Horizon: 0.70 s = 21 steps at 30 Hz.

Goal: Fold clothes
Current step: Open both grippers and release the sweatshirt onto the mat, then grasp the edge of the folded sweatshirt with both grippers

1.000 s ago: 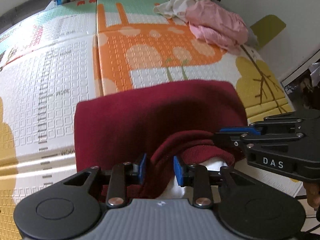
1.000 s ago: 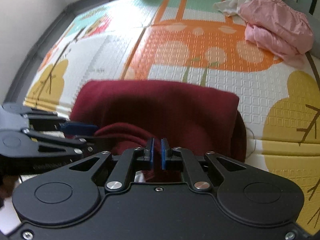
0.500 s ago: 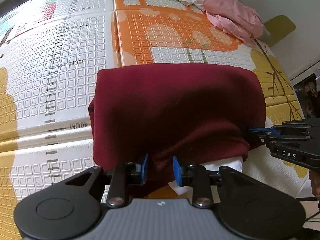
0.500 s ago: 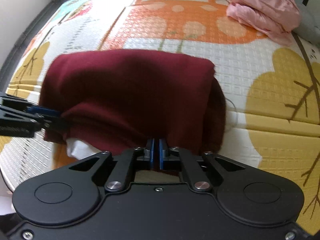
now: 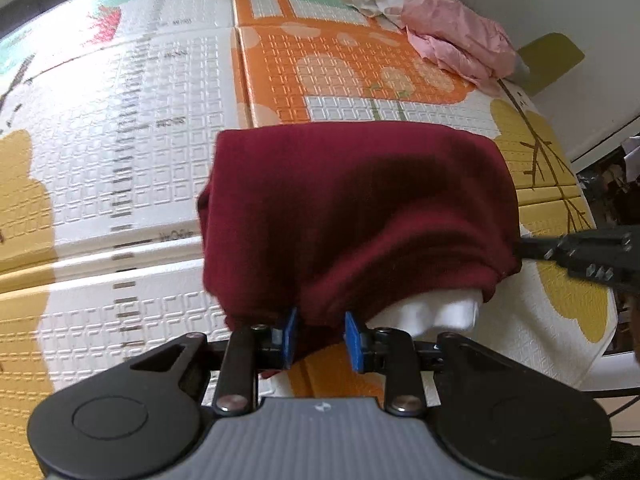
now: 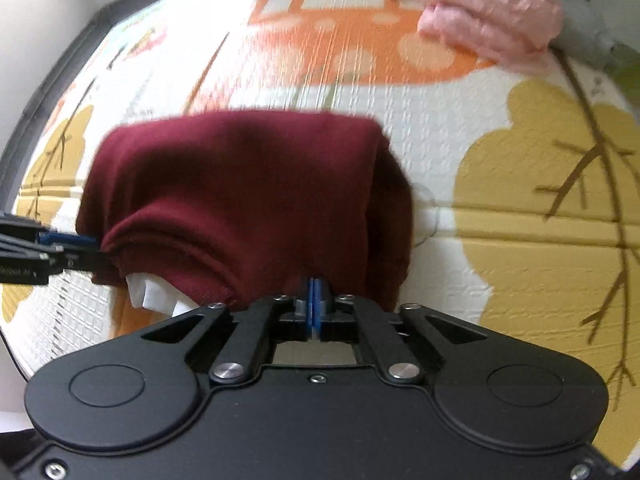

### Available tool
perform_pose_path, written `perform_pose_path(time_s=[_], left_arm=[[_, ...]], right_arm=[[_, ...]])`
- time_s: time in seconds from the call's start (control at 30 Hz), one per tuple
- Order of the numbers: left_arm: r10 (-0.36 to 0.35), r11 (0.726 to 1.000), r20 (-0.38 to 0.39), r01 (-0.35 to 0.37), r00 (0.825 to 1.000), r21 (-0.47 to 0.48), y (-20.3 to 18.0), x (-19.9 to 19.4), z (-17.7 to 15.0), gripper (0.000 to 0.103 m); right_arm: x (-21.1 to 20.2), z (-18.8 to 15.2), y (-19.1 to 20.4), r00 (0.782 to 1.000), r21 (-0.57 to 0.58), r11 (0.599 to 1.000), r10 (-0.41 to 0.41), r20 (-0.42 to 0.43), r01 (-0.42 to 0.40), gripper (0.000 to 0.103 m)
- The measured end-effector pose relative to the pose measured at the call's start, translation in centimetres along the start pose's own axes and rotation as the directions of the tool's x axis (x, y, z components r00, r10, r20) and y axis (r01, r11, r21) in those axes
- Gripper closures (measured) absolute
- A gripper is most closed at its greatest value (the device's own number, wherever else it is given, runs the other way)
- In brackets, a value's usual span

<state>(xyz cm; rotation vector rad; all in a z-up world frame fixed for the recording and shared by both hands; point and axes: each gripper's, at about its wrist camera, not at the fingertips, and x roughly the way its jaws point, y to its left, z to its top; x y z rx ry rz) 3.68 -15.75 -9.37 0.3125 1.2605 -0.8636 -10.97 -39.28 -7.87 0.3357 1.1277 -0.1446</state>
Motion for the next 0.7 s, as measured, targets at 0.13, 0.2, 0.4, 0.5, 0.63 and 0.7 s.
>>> perform_pose_path(time_s=[0.13, 0.2, 0.4, 0.5, 0.63, 0.7], left_arm=[[0.023, 1.0, 0.061, -0.023, 0.998, -0.001, 0.2, -2.5, 0.7, 0.073], [0.013, 1.0, 0.102, -0.011, 0.995, -0.022, 0.3, -3.7, 1.6, 0.073], [-0.021, 0.998, 0.225, 0.034, 0.974, -0.052, -1.1, -6.1, 5.0, 0.072], [-0.042, 0.996, 0.258, 0.061, 0.965, -0.068, -1.9, -6.0, 6.7, 0.072], [-0.056, 0.989, 0.271, 0.091, 0.961, -0.119, -2.4, -4.4, 8.4, 0.073], [-0.057, 0.984, 0.259, 0.099, 0.964, -0.15, -2.2, -3.2, 8.9, 0.073]], right_arm=[[-2.9, 1.2, -0.2, 0.997, 0.021, 1.0, 0.007, 0.076, -0.008, 0.101], [-4.1, 2.1, 0.1, 0.993, 0.026, 0.999, 0.017, 0.119, -0.02, 0.101], [-5.2, 5.0, 1.9, 0.977, 0.018, 0.996, 0.079, 0.196, -0.084, 0.101], [-5.2, 6.4, 3.1, 0.969, 0.013, 0.993, 0.111, 0.222, -0.117, 0.101], [-3.8, 7.4, 4.5, 0.966, 0.032, 0.989, 0.135, 0.223, -0.145, 0.101], [-2.6, 7.6, 4.3, 0.965, 0.069, 0.983, 0.149, 0.216, -0.167, 0.1]])
